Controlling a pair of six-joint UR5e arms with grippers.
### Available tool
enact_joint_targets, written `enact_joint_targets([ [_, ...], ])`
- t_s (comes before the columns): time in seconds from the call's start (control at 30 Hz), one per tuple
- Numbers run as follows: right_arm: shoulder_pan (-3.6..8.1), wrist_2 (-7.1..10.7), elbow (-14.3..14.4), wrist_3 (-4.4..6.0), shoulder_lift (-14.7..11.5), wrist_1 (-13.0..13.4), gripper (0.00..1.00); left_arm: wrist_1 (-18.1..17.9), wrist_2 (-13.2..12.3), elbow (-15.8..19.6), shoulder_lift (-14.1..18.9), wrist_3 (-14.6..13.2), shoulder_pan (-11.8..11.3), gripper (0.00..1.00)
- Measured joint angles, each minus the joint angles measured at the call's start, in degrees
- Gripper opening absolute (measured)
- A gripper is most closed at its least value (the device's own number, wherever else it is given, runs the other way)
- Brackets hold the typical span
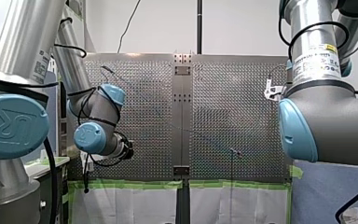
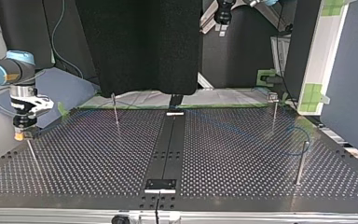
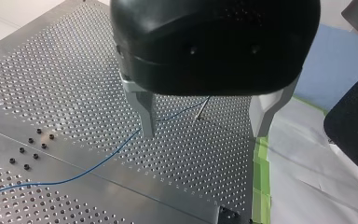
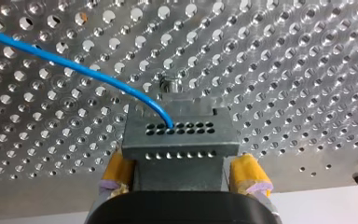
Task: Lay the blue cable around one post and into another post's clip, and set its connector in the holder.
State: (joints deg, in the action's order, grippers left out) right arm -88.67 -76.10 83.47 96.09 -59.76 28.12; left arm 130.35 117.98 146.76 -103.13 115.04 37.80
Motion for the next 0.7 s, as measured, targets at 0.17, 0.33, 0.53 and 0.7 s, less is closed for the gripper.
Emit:
enact_joint_targets([
  [0.17,-0.12,0.06,-0.01,-0.01,-0.01,0.01,0.99,0.0,-0.02,0.0,0.0,0.0,0.01,1.0],
  [0.33,-0.16,0.08,-0.02,-0.01,-0.01,-0.14,0.99,0.0,-0.01,0.0,0.0,0.0,0.04,1.0],
  [0.53,-0.17,0.07,-0.04,-0.01,-0.03,-0.72,0.99,0.0,-0.02,0.0,0.0,0.0,0.05,1.0],
  [0.7,-0.16,0.09,-0.01,-0.05,-0.05,-1.33,0.99,0.0,-0.02,0.0,0.0,0.0,0.03,1.0],
])
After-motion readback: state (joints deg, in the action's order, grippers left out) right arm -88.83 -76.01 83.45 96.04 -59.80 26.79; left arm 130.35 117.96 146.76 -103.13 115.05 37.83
